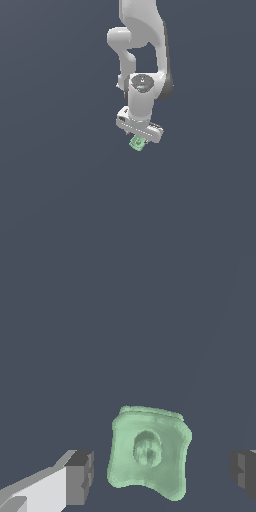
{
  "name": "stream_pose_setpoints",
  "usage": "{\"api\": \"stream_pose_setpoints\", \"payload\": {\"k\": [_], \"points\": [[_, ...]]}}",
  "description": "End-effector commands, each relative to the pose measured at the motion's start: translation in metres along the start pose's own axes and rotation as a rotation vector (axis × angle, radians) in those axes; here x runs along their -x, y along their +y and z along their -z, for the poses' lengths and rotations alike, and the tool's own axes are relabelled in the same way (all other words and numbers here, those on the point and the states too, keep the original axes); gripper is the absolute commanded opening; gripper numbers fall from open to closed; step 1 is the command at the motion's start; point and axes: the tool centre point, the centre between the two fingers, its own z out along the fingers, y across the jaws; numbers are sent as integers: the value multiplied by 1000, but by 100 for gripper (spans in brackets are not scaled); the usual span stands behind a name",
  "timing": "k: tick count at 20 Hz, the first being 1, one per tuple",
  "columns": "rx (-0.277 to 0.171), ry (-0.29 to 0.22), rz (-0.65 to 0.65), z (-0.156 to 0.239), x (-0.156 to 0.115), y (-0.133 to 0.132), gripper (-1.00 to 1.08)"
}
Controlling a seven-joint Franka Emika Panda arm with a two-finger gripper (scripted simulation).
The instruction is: Pick up the object and move it to a goal position.
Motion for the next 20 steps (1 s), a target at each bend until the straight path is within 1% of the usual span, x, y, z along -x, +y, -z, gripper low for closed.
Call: {"api": "stream_pose_setpoints", "payload": {"k": [1,9,15,20], "points": [[2,-1,-41,-5,5,0,100],[5,-3,-110,-14,15,1,100],[5,-4,-111,-16,16,1,100],[6,-3,-113,-31,16,1,100]]}}
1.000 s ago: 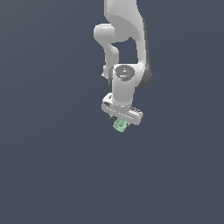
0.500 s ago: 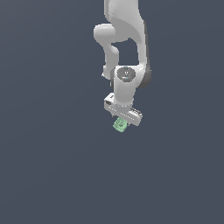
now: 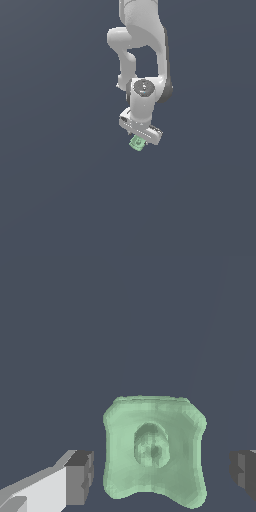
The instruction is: Pick up the object and move it to a goal position.
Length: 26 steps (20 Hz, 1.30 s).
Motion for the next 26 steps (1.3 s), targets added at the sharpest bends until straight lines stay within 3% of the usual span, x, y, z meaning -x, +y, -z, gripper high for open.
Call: {"api": "stream_pose_setpoints", "payload": {"k": [1,11,12,26], "points": [[1,-1,-1,-11,1,1,100],[1,-1,-3,-40,1,0,100],[1,-1,-3,-40,1,0,-100],[0,0,-3,-35,-1,-1,-100]]}}
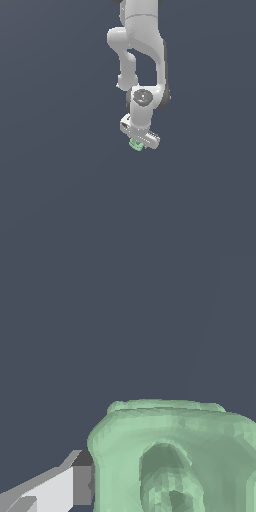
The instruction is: Pick up the object and move it to a goal position.
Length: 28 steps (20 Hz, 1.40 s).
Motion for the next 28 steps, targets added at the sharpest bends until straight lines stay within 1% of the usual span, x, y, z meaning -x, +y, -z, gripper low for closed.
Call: {"api": "stream_pose_setpoints", "payload": {"k": [1,6,11,28], "points": [[-1,1,0,4,-2,-1,-100],[-1,1,0,22,-11,-5,-100],[0,1,0,52,-26,-11,-100],[1,1,-1,192,-98,-42,-100]]}}
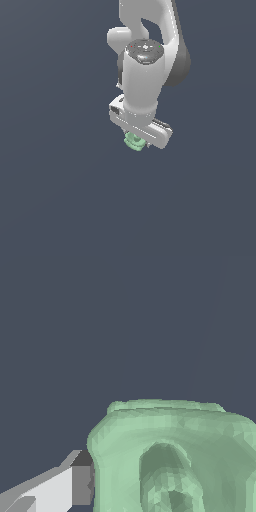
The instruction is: Pick up the object and move it to a goal position.
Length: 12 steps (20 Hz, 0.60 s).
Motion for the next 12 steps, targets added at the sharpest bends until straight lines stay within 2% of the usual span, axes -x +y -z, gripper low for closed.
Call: {"api": "stream_pose_setpoints", "payload": {"k": [1,12], "points": [[1,-1,0,18,-9,-4,-100],[1,-1,1,80,-43,-20,-100]]}}
